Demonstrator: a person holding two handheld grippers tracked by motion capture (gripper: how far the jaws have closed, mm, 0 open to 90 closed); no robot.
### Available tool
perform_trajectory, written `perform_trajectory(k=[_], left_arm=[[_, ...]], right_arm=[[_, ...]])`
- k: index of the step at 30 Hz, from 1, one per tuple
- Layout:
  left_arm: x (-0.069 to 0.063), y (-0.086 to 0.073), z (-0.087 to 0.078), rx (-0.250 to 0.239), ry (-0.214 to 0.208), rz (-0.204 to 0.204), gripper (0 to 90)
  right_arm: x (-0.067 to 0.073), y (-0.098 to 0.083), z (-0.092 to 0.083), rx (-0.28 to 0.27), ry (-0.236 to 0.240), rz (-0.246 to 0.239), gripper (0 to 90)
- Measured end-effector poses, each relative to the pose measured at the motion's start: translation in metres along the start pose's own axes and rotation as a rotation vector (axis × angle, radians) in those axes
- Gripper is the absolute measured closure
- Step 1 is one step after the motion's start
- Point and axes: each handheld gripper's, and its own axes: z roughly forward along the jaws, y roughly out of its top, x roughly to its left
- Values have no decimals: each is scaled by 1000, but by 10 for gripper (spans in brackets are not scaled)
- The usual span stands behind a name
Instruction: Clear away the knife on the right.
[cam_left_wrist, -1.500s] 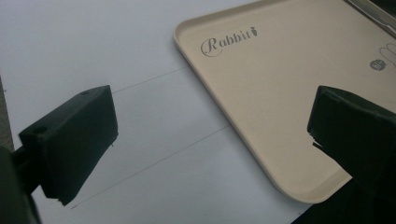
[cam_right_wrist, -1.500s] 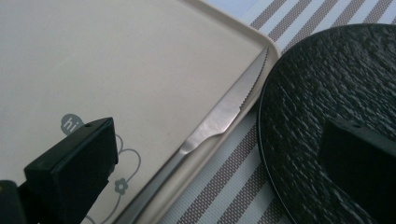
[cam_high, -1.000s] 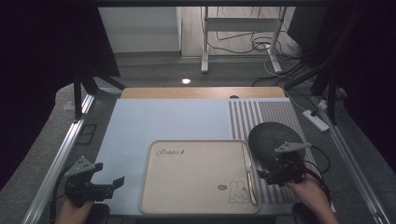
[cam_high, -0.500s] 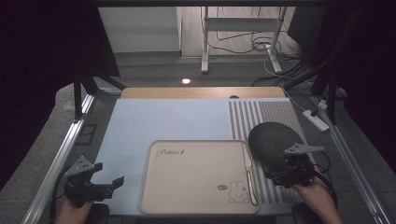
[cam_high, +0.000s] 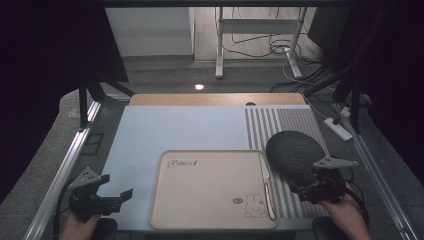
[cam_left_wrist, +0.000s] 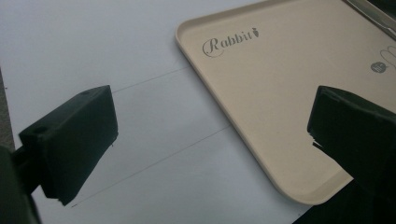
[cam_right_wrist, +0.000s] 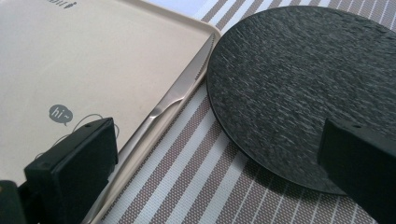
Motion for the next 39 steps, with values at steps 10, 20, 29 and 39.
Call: perform_trajectory(k=[10,20,29,39], left_arm=[[0,0,0,1,1,0,17],[0,0,0,3,3,3,17],[0,0,0,4,3,4,17],[-1,1,1,5,4,4,17]], right_arm=[[-2,-5,-9,-2,-24,-1,0],[-4,-11,-17,-14,-38,14,0],[-4,-14,-21,-7,-51,12,0],[-6,-16,-22,7,-44,18,0]])
